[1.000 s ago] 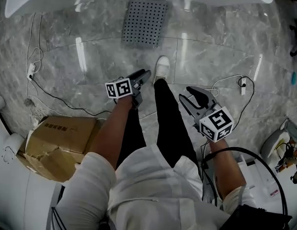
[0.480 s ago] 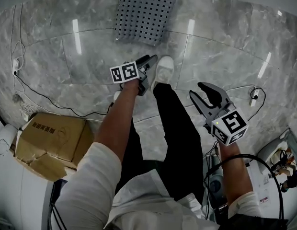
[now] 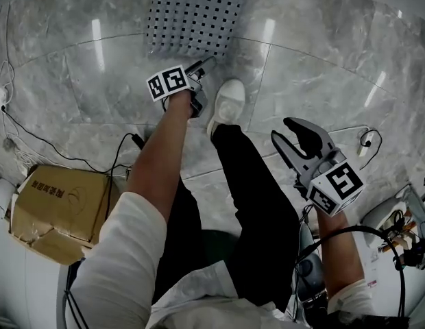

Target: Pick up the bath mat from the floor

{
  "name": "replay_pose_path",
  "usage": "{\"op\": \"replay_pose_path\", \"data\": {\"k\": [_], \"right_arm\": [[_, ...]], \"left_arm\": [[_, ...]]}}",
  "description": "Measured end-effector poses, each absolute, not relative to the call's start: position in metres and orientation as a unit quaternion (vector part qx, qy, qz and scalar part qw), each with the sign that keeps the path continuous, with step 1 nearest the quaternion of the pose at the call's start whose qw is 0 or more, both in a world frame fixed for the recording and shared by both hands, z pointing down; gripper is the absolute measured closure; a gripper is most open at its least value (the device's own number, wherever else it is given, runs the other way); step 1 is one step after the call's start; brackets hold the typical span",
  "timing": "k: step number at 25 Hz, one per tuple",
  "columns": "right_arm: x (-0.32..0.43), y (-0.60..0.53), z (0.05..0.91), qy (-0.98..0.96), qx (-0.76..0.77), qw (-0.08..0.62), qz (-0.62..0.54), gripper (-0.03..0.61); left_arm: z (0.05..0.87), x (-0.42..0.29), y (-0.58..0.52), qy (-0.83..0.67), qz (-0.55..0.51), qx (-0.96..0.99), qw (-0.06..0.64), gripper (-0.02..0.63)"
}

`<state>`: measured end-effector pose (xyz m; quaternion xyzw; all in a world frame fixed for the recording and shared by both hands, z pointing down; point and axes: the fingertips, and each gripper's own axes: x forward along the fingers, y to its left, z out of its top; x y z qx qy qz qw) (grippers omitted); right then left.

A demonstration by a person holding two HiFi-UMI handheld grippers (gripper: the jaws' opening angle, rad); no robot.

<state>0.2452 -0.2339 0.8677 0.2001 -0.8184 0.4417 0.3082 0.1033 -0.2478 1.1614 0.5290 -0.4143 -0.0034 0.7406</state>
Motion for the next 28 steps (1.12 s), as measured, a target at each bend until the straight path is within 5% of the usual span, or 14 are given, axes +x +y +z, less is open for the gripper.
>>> {"op": "replay_pose_path", "data": {"k": [9, 17, 28], "right_arm": [[0.244, -0.231, 0.877, -0.823, 0.187, 0.317, 0.433, 0.44], [0.237, -0.234, 0.868, -0.823, 0.185, 0.311, 0.438, 0.44], [0.222, -0.238, 0.808, -0.826, 0.202, 0.312, 0.423, 0.44]], "left_arm": [[1.172, 0.104, -0.284, -0.44, -0.058, 0.501, 0.743, 0.338], [1.12, 0.093, -0.319, -0.421, -0.14, 0.547, 0.71, 0.586], [1.019, 0.074, -0.363, -0.418, -0.142, 0.59, 0.676, 0.595]]}}
